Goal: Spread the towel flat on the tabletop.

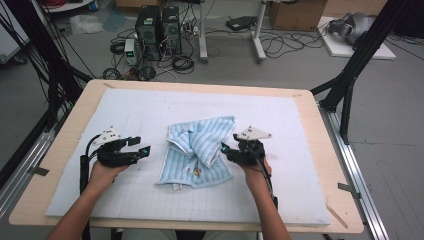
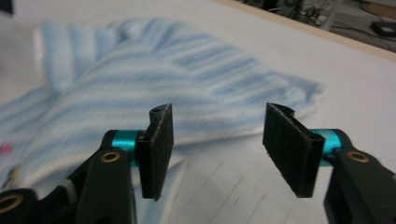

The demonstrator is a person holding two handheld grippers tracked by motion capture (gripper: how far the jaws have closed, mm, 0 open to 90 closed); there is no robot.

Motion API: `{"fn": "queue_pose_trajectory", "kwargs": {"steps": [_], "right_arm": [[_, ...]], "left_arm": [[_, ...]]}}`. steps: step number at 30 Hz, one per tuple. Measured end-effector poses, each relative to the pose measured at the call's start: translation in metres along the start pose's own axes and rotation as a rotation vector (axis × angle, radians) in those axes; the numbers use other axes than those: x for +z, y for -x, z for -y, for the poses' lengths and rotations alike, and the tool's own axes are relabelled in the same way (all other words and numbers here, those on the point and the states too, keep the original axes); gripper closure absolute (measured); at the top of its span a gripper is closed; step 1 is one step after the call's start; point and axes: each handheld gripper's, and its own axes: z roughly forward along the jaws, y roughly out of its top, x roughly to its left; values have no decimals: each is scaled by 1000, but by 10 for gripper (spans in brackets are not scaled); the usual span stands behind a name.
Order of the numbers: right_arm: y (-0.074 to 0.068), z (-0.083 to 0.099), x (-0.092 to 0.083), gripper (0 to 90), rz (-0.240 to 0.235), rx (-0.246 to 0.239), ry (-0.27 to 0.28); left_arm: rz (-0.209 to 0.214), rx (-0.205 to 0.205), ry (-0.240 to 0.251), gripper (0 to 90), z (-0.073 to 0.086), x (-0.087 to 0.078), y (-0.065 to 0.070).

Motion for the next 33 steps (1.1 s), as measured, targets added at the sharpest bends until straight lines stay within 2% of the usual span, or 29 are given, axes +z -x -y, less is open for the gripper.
{"fn": "queue_pose_trajectory", "kwargs": {"steps": [1,2,3,4,5,6,8,10,12,13,14,15,17,18,19,20,21,22,23,24,25,27,28,29,30,33], "right_arm": [[-3,5,-1,485,-20,-17,-14],[-3,5,-1,485,-20,-17,-14],[-7,12,-2,493,-82,-30,-36],[-7,12,-2,493,-82,-30,-36],[-12,14,0,470,-173,-34,-48],[-14,14,0,442,-194,-44,-42],[-18,13,3,406,-282,-28,-21],[-23,12,7,377,-312,-30,-17],[-26,11,10,371,-311,-34,-20],[-31,9,18,387,-267,-45,-43],[-31,9,18,387,-267,-45,-43],[-37,8,27,468,-231,-89,-72],[-40,7,34,606,-229,-137,-93],[-40,7,34,606,-229,-137,-93],[-42,7,39,791,-202,-178,-120],[-42,7,39,791,-202,-178,-120],[-42,7,39,839,-173,-191,-118],[-38,3,39,852,-113,-190,-106],[-38,3,39,852,-113,-190,-106],[-30,-2,37,852,-70,-149,-83],[-25,-4,37,852,-54,-122,-76],[-15,-9,40,852,-14,-93,-71],[-15,-9,40,852,-14,-93,-71],[-11,-11,42,851,15,-98,-68],[-4,-17,46,850,56,-96,-87],[6,-23,55,850,137,-90,-120]], "left_arm": [[0,0,0,377,0,0,0],[1,-1,-1,377,0,0,0],[0,0,-1,380,0,0,0],[-1,3,-2,380,0,1,0],[1,4,-3,380,0,1,1],[1,9,-3,381,0,1,1],[2,4,-2,382,0,2,2],[1,6,-6,383,0,2,2],[5,5,-9,384,0,3,3],[4,5,-11,384,1,3,3],[4,7,-14,384,1,4,3],[5,6,-14,384,1,4,4],[6,8,-17,385,1,5,5],[6,8,-17,386,1,5,5],[7,6,-18,386,2,5,5],[6,4,-19,386,2,5,5],[6,1,-21,389,2,5,4],[4,-2,-22,390,2,5,3],[4,-2,-22,391,2,5,3],[6,-3,-21,392,2,5,3],[5,-7,-18,392,2,5,3],[4,-7,-17,392,2,5,2],[3,-9,-17,392,2,5,2],[4,-10,-16,393,2,5,2],[3,-13,-16,393,2,5,2],[8,-10,-19,393,3,6,2]]}}
